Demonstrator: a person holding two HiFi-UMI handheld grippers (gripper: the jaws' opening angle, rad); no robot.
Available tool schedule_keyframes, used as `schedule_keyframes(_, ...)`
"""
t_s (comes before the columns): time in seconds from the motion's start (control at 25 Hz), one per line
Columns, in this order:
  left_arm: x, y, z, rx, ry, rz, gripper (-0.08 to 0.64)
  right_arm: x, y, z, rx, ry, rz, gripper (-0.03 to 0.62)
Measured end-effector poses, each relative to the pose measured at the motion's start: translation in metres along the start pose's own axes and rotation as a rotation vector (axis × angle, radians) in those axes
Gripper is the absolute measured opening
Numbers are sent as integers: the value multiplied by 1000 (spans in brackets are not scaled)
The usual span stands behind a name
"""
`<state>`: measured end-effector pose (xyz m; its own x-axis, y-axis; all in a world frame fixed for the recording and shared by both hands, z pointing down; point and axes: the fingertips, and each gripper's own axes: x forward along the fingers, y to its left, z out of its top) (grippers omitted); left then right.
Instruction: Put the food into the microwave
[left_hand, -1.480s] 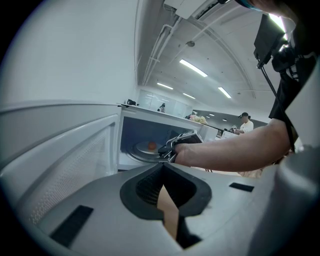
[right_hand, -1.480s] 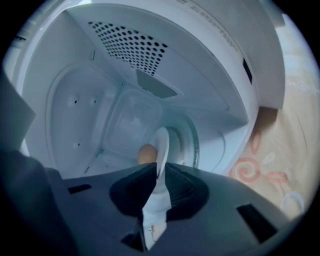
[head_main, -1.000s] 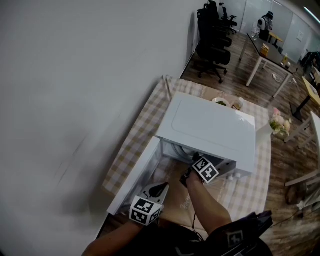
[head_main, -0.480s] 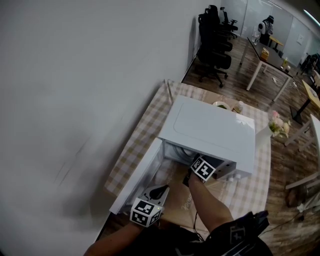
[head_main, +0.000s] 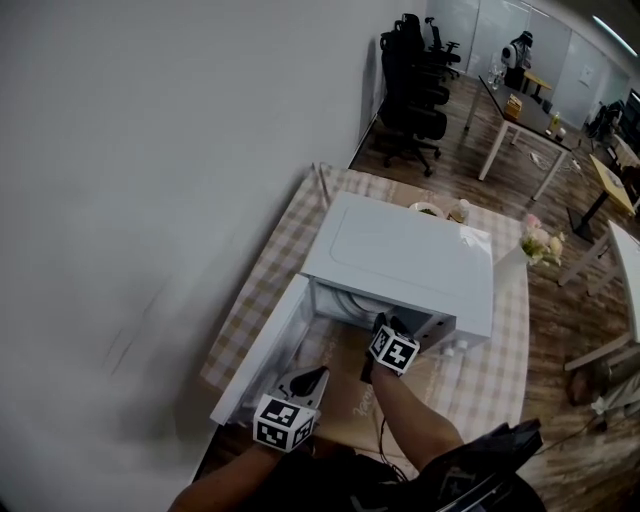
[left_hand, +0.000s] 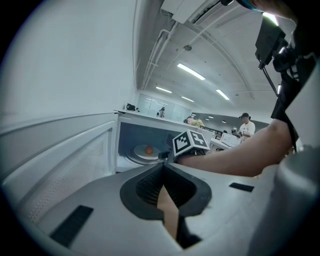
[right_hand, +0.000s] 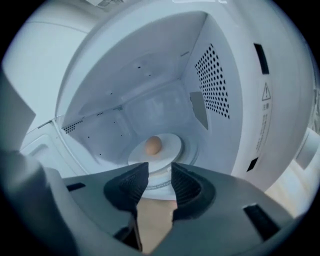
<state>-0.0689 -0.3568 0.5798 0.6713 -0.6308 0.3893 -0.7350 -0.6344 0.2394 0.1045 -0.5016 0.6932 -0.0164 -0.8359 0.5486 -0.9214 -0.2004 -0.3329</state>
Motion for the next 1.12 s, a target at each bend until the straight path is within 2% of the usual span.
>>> schedule_keyframes(0.2,-5,-11,6,10,-19,6,8,-28,17,-4,-63,-4,120,47)
schedule_keyframes(0.4,-18,-29,17,0,-57,6,8,-69,35,-2,-112,-6,261,12)
schedule_keyframes(0.56,-24,-51,28,39,-90,-21,8,-98,41,2,-149,-22,349,9)
schedule_keyframes(0.68,-27,-62,27,65,-106,0,8,-117,39,-1,-142,-25,402,9)
schedule_keyframes(0.84,-39,-74,33,42,-133,18,8,-147,43,-2,-149,-23,464,9)
schedule_keyframes(1.12,-64,-88,40,112,-154,53,8,-195,57,5,-201,-41,569,9)
